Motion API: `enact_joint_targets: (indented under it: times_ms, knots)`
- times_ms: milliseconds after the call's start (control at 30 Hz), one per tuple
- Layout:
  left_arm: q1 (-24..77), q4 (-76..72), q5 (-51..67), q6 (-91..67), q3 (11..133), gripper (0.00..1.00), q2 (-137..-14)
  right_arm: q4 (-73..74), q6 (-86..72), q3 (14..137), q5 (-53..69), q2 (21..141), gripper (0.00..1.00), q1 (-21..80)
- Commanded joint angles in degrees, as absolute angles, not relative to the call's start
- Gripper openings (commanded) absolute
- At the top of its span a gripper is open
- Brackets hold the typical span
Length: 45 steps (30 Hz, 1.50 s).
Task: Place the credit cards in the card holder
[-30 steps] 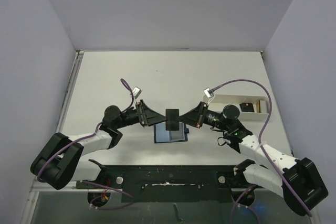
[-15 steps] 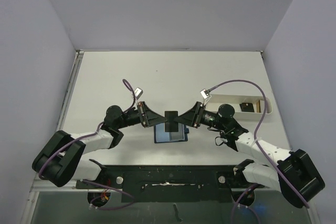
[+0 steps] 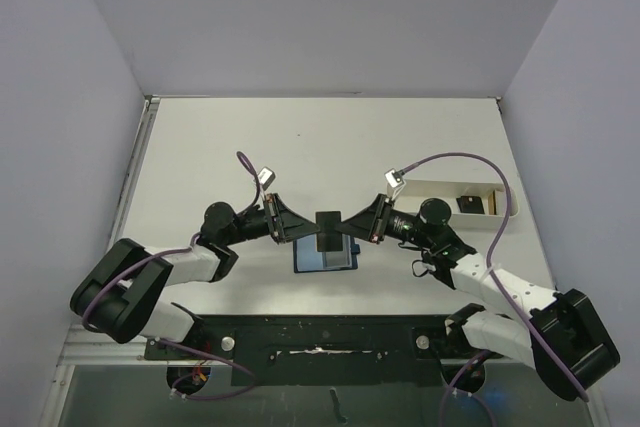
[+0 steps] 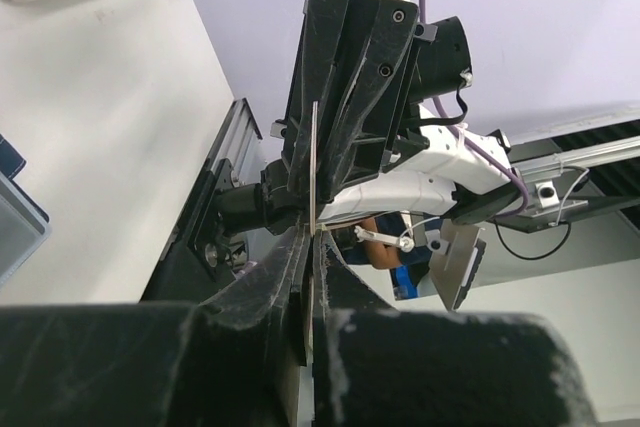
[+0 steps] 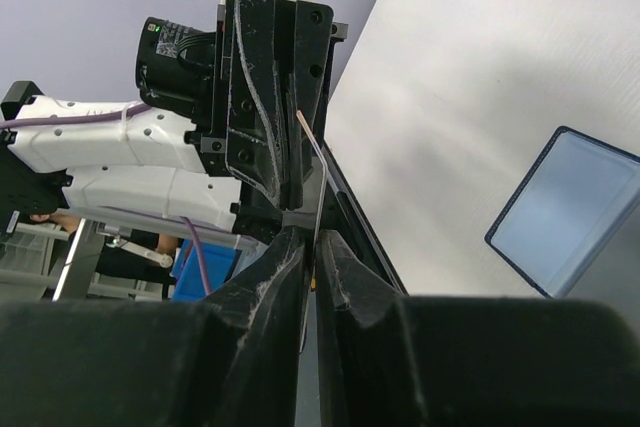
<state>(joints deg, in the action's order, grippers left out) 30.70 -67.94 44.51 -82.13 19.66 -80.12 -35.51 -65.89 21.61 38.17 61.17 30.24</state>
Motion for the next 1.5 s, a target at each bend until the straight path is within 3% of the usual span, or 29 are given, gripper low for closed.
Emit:
enact_joint_targets:
  times_ms: [0, 233, 300, 433, 467, 567, 633, 967, 1033, 1167, 1267, 1467]
  knots:
    - [30.2, -79.9, 46.1, -86.3, 20.4, 0.00, -81.9, -36.8, -65.4, 21.1, 38.3, 59.2, 0.10, 28.4]
    - [29.9, -79.2, 46.1, -85.5, 18.9, 0.05, -81.1, -35.6, -65.5, 19.6, 38.4, 57.4, 0.09, 26.7]
    - [30.0, -78.8, 45.9, -85.3, 18.9, 0.00, -80.7, -35.9, -65.6, 19.6, 38.4, 57.7, 0.08, 26.8]
    - [29.9, -77.5, 45.9, -84.5, 19.4, 0.00, -80.4, -38.3, -66.6, 19.5, 39.5, 58.6, 0.06, 27.0]
    - [30.0, -77.3, 45.9, -84.3, 19.5, 0.00, -80.4, -38.3, -66.6, 19.8, 39.6, 58.6, 0.09, 27.1]
    - [30.0, -76.1, 46.1, -83.3, 19.7, 0.00, -80.3, -38.3, -66.6, 20.3, 39.7, 58.2, 0.32, 27.3]
    - [30.0, -74.9, 46.2, -82.2, 19.8, 0.00, -80.3, -37.6, -66.1, 20.7, 39.4, 57.8, 0.39, 27.5]
    - [31.0, -72.9, 46.4, -80.4, 20.9, 0.00, -81.0, -38.1, -64.7, 23.4, 39.5, 62.0, 0.49, 29.5]
    - [31.3, -72.7, 46.6, -80.0, 21.2, 0.00, -81.2, -38.0, -64.1, 23.9, 40.1, 62.6, 0.44, 29.5]
    - [31.2, -72.9, 47.1, -79.7, 21.6, 0.00, -81.4, -33.7, -61.4, 25.6, 40.3, 62.9, 0.17, 29.5]
    - [30.8, -72.3, 47.9, -79.4, 21.9, 0.00, -81.1, -29.2, -58.9, 26.5, 39.8, 61.7, 0.04, 29.1]
    - [29.2, -71.1, 49.4, -79.3, 21.4, 0.00, -79.4, -24.1, -56.4, 26.8, 39.8, 59.1, 0.00, 27.0]
